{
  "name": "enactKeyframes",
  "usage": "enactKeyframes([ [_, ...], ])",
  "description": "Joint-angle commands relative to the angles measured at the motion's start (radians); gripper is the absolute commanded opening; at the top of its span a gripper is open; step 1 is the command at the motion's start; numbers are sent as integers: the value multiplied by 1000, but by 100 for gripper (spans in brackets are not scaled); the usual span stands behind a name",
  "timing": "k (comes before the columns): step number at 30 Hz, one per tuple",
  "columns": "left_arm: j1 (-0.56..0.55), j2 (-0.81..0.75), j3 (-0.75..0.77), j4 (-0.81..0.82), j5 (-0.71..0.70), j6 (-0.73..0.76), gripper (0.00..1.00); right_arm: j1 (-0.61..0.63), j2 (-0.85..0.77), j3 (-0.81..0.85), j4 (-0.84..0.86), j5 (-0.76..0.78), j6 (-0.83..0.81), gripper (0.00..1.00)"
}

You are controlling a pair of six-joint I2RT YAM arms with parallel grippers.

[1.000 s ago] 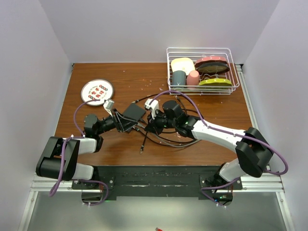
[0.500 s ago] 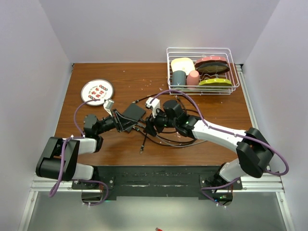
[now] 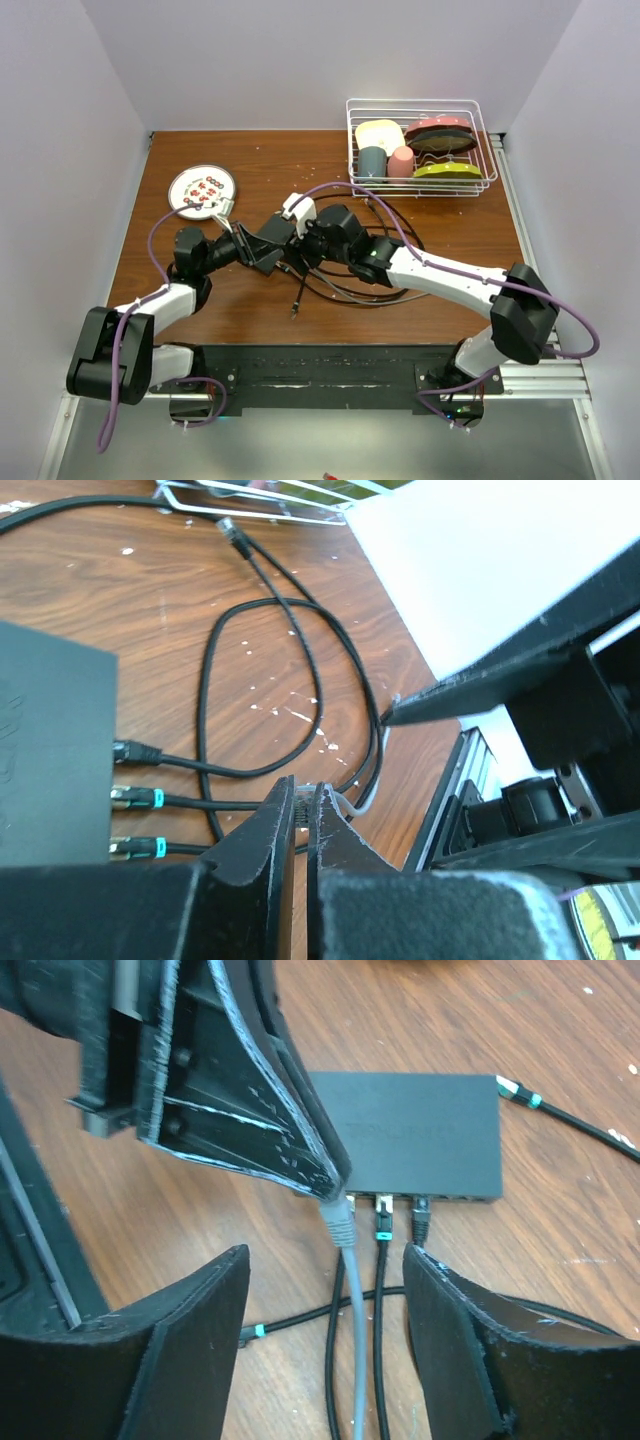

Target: Insert the plug into the switch port

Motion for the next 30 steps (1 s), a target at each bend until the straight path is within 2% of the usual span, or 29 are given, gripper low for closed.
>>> enactKeyframes([
  [1, 1, -28, 45, -95, -52, 11, 0, 15, 28, 43, -6, 88, -16, 63],
  [6, 1, -33, 54, -102, -44, -9, 0, 27, 54, 48, -1, 110, -53, 53],
  [12, -1, -37, 60, -105, -38, -12, 0, 33, 93, 68, 8, 110, -48, 49],
  [30, -1, -42, 72, -122, -23, -3, 0, 38, 159, 100, 12, 77, -40, 27],
])
